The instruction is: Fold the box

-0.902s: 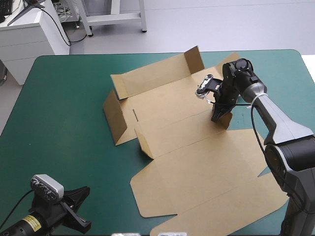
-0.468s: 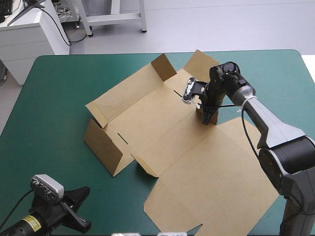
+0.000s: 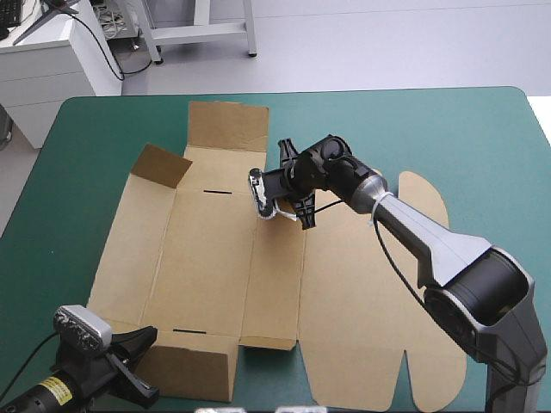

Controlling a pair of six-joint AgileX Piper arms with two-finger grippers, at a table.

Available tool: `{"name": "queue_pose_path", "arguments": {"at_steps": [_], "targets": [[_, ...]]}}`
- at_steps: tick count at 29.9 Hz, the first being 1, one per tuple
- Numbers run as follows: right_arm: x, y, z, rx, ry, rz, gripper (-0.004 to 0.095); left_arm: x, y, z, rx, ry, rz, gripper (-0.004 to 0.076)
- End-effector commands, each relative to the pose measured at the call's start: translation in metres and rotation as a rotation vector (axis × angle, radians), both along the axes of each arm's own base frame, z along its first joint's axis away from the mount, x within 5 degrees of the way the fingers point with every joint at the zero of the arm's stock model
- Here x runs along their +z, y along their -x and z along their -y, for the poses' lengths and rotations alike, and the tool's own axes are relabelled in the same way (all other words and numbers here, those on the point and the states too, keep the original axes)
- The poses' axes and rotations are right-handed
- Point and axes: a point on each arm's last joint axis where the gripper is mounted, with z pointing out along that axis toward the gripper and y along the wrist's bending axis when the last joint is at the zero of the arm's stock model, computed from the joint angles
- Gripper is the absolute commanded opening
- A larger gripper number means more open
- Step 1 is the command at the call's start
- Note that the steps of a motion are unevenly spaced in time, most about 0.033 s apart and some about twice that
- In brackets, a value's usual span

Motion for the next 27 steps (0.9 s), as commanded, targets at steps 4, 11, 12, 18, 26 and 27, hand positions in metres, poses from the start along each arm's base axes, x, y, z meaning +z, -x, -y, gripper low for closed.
{"name": "queue_pose_path", "arguments": {"at_steps": [4,11,12,18,26,27], "targets": [[0.0397,0.0052,0.0008,0.014,-0.115,0.107,-0.0019,0.0121,-0.0031,0.0017,0.013,0.061,0.052,-0.0008],[0.0402,0.0056,-0.0004,-0.074,-0.193,0.057,-0.0019,0.0121,-0.0031,0.0017,0.013,0.061,0.052,-0.0008],[0.0402,0.0056,-0.0004,-0.074,-0.193,0.057,-0.0019,0.0121,-0.0031,0.0017,0.013,0.061,0.052,-0.0008],[0.0402,0.0056,-0.0004,-0.074,-0.193,0.057,-0.0019,0.0121,-0.0031,0.0017,0.013,0.061,0.052,-0.0008],[0.0426,0.0032,-0.0019,-0.074,-0.220,0.092,-0.0019,0.0121,-0.0031,0.0017,0.013,0.061,0.052,-0.0008],[0.0431,0.0028,-0.0022,-0.074,-0.225,0.098,-0.0017,0.0121,-0.0031,0.0017,0.013,0.061,0.052,-0.0008]]}}
